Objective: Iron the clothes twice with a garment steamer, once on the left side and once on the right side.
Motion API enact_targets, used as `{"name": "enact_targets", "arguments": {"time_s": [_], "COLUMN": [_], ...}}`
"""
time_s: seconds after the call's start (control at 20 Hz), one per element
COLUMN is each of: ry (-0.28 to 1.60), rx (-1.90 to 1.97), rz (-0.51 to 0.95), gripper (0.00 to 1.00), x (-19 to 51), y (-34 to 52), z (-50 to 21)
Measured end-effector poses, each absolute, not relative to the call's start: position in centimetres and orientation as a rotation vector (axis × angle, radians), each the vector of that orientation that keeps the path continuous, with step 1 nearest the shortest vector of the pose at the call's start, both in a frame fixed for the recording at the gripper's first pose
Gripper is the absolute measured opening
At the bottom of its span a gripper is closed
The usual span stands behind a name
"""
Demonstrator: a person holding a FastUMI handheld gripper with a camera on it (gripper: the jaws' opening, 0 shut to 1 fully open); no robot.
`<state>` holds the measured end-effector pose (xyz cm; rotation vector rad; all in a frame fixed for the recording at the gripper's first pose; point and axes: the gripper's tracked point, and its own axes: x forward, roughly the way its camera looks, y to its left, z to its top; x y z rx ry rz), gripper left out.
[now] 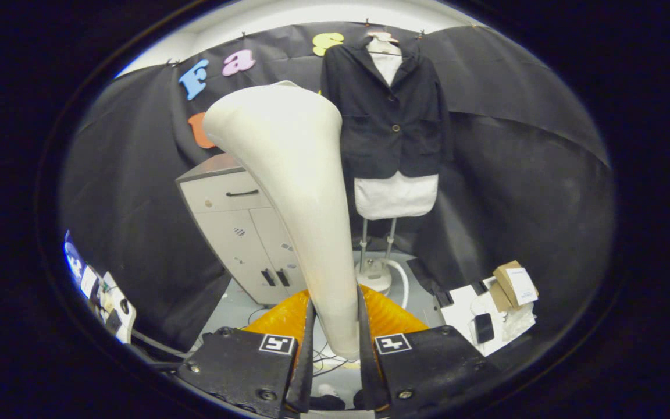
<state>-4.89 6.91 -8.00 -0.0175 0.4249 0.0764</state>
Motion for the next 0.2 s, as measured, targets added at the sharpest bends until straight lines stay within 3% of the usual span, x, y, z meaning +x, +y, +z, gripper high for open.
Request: {"name": "enact_targets", "arguments": {"time_s": [0.2], "ry": [0.436], "rx": [-0.059], "rz": [0.114], "gripper": [0.37], "x": [-5.49], "y": [8.49], "z": [-8.36]}}
